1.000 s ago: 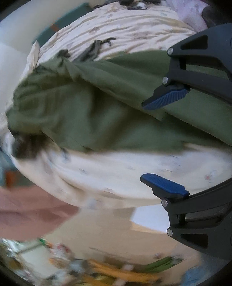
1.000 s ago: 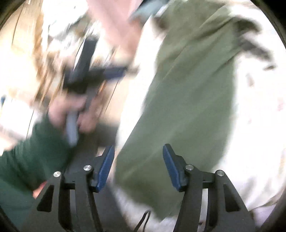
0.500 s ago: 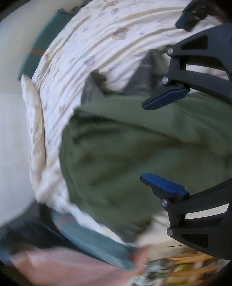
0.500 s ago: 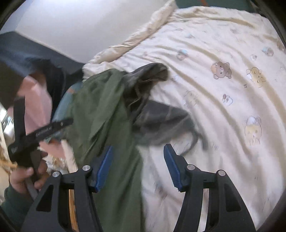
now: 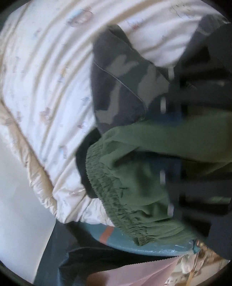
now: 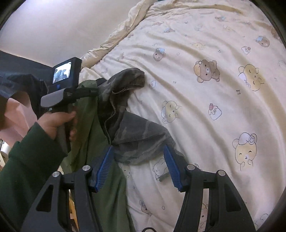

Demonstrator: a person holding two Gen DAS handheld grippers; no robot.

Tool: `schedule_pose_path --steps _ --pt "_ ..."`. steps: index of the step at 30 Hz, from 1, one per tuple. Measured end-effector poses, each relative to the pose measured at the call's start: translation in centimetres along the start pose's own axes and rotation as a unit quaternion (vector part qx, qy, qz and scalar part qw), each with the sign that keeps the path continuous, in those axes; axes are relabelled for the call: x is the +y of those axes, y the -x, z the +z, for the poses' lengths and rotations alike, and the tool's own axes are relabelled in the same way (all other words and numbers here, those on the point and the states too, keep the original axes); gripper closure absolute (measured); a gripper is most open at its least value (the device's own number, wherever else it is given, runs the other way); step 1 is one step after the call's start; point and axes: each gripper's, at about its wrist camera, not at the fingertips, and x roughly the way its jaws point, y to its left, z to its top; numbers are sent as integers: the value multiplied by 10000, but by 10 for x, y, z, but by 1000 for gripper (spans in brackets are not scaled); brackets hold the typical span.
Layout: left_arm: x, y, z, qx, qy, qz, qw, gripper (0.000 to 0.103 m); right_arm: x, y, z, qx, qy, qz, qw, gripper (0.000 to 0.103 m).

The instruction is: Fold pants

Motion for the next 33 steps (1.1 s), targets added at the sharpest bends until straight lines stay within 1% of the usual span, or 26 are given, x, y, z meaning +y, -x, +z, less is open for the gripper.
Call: schedule_pose_path --steps 1,2,4,6,7,8,10,11,13,14,15,16,18,19,20,21,23,24,26,27,28,29,30,31,32,33 --pt "7 3 -2 -51 58 -96 9999 95 1 -1 1 -7 42 -39 10000 42" --pt "15 9 -3 -150 125 -242 9995 97 2 -1 2 -10 73 -78 9999 42" --pt "34 24 -6 -302 297 -586 9974 98 2 -1 3 2 70 -64 10000 42" --pt "60 48 -12 -550 594 -1065 9910 99 2 -4 2 30 27 -55 10000 42" --pt "78 61 -15 -692 810 -1360 9850 99 2 -6 1 80 -4 -42 10000 42" --pt "88 68 -17 -767 934 -1542 9806 99 2 -7 0 116 -19 -12 9999 42" --pt "121 86 -21 -1005 1265 -2120 9638 99 7 -11 -4 190 34 2 9998 42" --pt "136 93 -24 -1133 1415 -2265 9570 99 9 -12 -6 210 76 -3 9998 42" --pt "165 104 -30 -1197 1659 -2554 9450 99 16 -14 -10 257 183 -1 9995 42" --pt "179 108 -36 -1264 1761 -2681 9387 98 19 -15 -12 296 230 25 9993 42" --pt "194 111 -45 -1316 1866 -2743 9341 98 20 -15 -13 313 257 47 9992 42" --pt "214 111 -58 -1402 2059 -2868 9250 98 23 -15 -15 331 298 68 9990 42" --pt "244 101 -82 -1460 2326 -2881 9174 98 26 -15 -17 356 374 63 9986 42" --pt "262 93 -99 -1496 2514 -2921 9105 98 27 -16 -18 368 406 62 9985 42" --pt "275 83 -113 -1474 2642 -2890 9083 98 27 -17 -19 388 423 53 9983 42" --pt "289 68 -126 -1409 2800 -2808 9071 97 27 -18 -20 405 427 45 9983 42" --pt "312 37 -151 -1234 3248 -2787 8953 97 27 -22 -22 463 435 26 9980 42" --pt "321 22 -162 -1140 3430 -2746 8910 96 28 -25 -23 507 451 9 9977 42" --pt "326 -1 -179 -1072 3597 -2530 8917 94 28 -30 -26 568 487 -45 9972 42" --pt "325 -13 -185 -946 3653 -2429 8937 90 29 -32 -27 586 503 -58 9970 42" --pt "321 -25 -188 -695 3631 -2350 8989 83 30 -34 -29 616 541 -74 9966 42" --pt "317 -31 -191 -537 3597 -2262 9036 62 31 -36 -30 638 585 -86 9962 42" --pt "315 -36 -193 -401 3589 -2112 9083 43 32 -36 -31 647 617 -99 9959 42" --pt "316 -37 -196 -419 3644 -2024 9080 38 32 -37 -32 660 661 -129 9955 42" --pt "319 -35 -198 -510 3721 -2023 9045 35 32 -38 -33 673 674 -149 9953 42" --pt "324 -32 -199 -595 3766 -2102 9002 35 32 -39 -33 686 665 -141 9953 42"
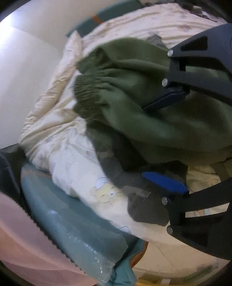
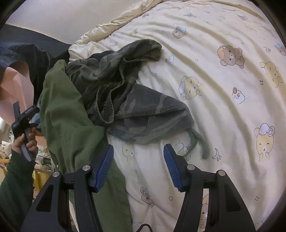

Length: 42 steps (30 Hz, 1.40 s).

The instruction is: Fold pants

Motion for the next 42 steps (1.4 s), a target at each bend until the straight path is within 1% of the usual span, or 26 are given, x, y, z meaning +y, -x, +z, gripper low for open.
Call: schedule_pose_path --steps 2,3,5,6,8,9,10,11,12,14,15,17,20,23,25,26,27,28,29,30,32,33,34,36,40,42 --pt "-2 8 8 -117 -85 -186 9997 34 -1 -1 0 35 -21 51 10000 42" --pt "-7 13 16 -221 -303 -253 9990 30 -1 -2 0 38 -28 58 10000 42" --pt "-24 13 29 -408 -798 -164 9958 24 -1 -2 0 27 -24 33 10000 42" --pt "-32 10 37 -440 -966 -122 9943 24 0 -3 0 31 -4 5 10000 42" --pt "-49 -4 51 -256 -1148 -148 9929 24 0 -5 0 52 26 -55 10000 42" --pt "-58 -19 57 -35 -1286 -9 9917 32 -1 -6 1 64 18 -75 10000 42" --pt "-65 -29 60 95 -1411 8 9899 50 -2 -7 1 72 7 -86 9999 42" --pt "-72 -38 65 246 -1553 9 9876 92 -3 -8 1 79 7 -107 9999 42" --pt "-77 -40 67 275 -1644 73 9860 94 -4 -9 2 88 17 -134 9999 42" --pt "-85 -13 76 -232 -1741 -236 9842 94 -6 -11 2 112 25 -197 9997 42" --pt "-90 6 80 -524 -1888 -342 9800 94 -8 -12 2 133 -13 -210 9997 42" --pt "-98 26 94 -926 -2110 -336 9725 94 -12 -15 2 199 -129 -125 9996 42" --pt "-107 4 107 -757 -2322 127 9696 94 -10 -18 1 227 -129 -129 9996 42" --pt "-115 -35 101 -417 -2440 913 9646 89 -2 -13 0 135 59 -248 9996 42" --pt "-109 -58 94 154 -2273 1277 9653 81 4 -8 -1 84 171 -244 9995 42" --pt "-104 -58 91 207 -2208 1343 9658 72 5 -6 -2 67 222 -256 9994 42" --pt "-98 -51 89 134 -2117 1386 9674 53 8 -5 -2 50 280 -267 9992 42" --pt "-90 -36 87 -4 -1983 1323 9712 44 10 -4 -2 35 343 -265 9991 42" --pt "-83 -23 86 -135 -1874 1202 9748 26 12 -3 -2 21 382 -260 9989 42" --pt "-73 0 81 -345 -1710 1064 9789 14 14 -3 -2 20 392 -248 9989 42" --pt "-56 31 68 -454 -1453 849 9847 10 15 -2 -3 28 367 -155 9992 42" --pt "-43 51 49 -392 -1236 465 9905 10 16 -1 -4 27 351 -124 9993 42" --pt "-38 60 35 -311 -1127 294 9927 10 17 0 -4 25 340 -98 9994 42" --pt "-25 78 -17 -73 -955 -145 9953 10 20 3 -7 16 331 -42 9994 42" --pt "-18 63 -129 781 -808 -549 9921 10 32 9 -14 59 431 231 9988 42" --pt "-23 49 -168 963 -848 -523 9903 11 42 10 -20 99 574 323 9978 42"
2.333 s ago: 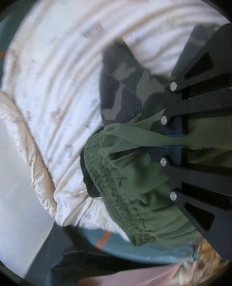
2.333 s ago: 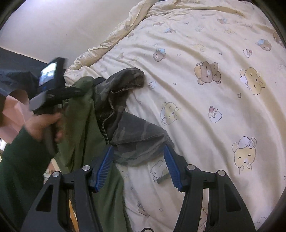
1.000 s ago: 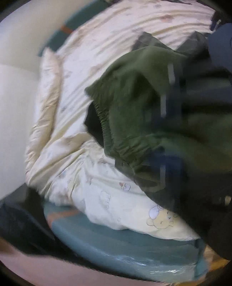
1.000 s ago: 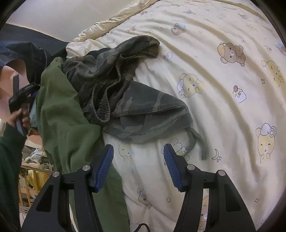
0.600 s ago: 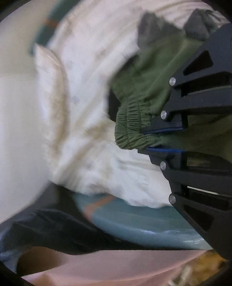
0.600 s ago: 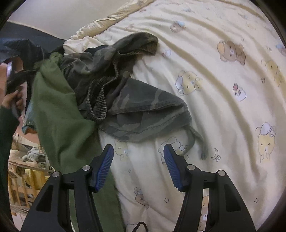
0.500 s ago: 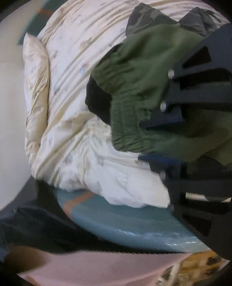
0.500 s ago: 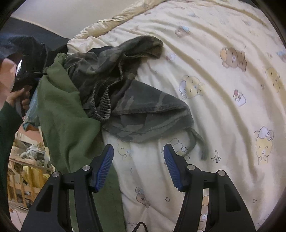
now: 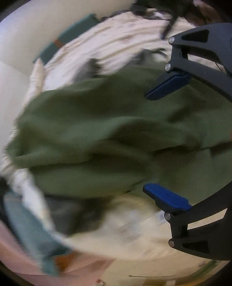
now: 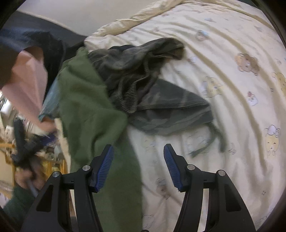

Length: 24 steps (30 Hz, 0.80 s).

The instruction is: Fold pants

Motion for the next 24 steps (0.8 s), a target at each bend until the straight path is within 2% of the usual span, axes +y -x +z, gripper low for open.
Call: schedule_pose_path --steps 1,2,3,4,5,6,9,12,15,16,17,18,20,22,23,24 --pt "-3 -15 -14 137 -4 95 9999 13 6 0 -3 21 64 41 10000 42" --pt "-3 -24 -23 230 32 202 9995 21 12 0 -7 44 136 65 9999 42" --pt "-2 -35 -29 361 86 283 9989 36 15 -1 -9 62 171 65 9998 42" --pt "-1 -41 -33 375 138 214 9990 50 18 -3 -12 98 184 70 9998 42" --pt "1 -43 -35 348 171 29 9992 76 20 -6 -14 140 167 104 9997 42" --pt "-1 -39 -37 316 100 -254 9991 97 20 -12 -16 224 123 175 9995 42" --pt "-6 -9 -41 -75 -218 -294 9993 100 16 -47 -23 711 -47 286 9970 42" --pt "6 34 -40 -301 -74 -444 9985 100 23 -66 -32 896 -63 344 9954 42" --pt "38 74 -44 -740 228 -292 9966 100 38 -71 -37 866 283 274 9955 42" --pt "46 77 -41 -838 233 -83 9962 100 40 -77 -39 915 380 249 9948 42" --pt "51 68 -42 -754 146 250 9967 98 40 -82 -41 981 404 237 9941 42" --pt "51 51 -38 -486 148 363 9980 96 41 -94 -45 1164 410 221 9921 42" --pt "51 9 -38 282 29 534 9982 90 42 -120 -56 1482 563 -139 9873 42" --pt "54 -11 -41 465 75 866 9951 82 43 -135 -63 1561 769 -459 9837 42" --pt "57 -13 -42 446 76 1048 9935 70 44 -141 -66 1595 914 -637 9809 42" --pt "60 -14 -42 440 127 1218 9915 52 45 -141 -66 1588 980 -762 9795 43"
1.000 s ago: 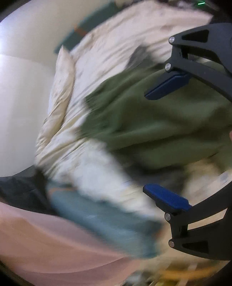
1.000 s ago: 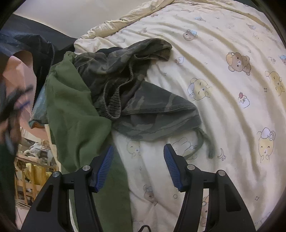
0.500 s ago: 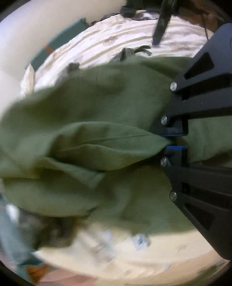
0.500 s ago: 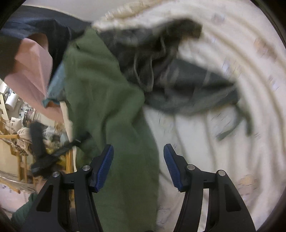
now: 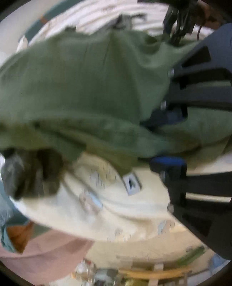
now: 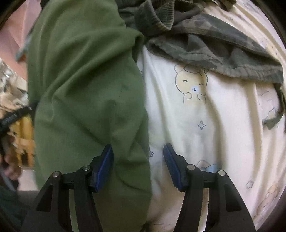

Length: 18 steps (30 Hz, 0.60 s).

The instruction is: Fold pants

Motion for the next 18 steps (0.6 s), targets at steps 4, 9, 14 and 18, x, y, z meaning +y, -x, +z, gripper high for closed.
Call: schedule_pose_path --steps 4,9,14,18 --pt "25 21 -13 -35 285 -104 9995 38 -2 37 4 -354 -88 406 9985 42" --pt "44 76 -44 -137 592 -577 9965 27 -13 90 1 -871 -305 821 9923 42" --pt "34 114 -101 -156 834 -1128 9900 26 -2 136 -22 -1142 -159 1135 9868 42" --pt "28 123 -156 -98 477 -1229 9912 28 19 177 -50 -1817 472 479 9811 33"
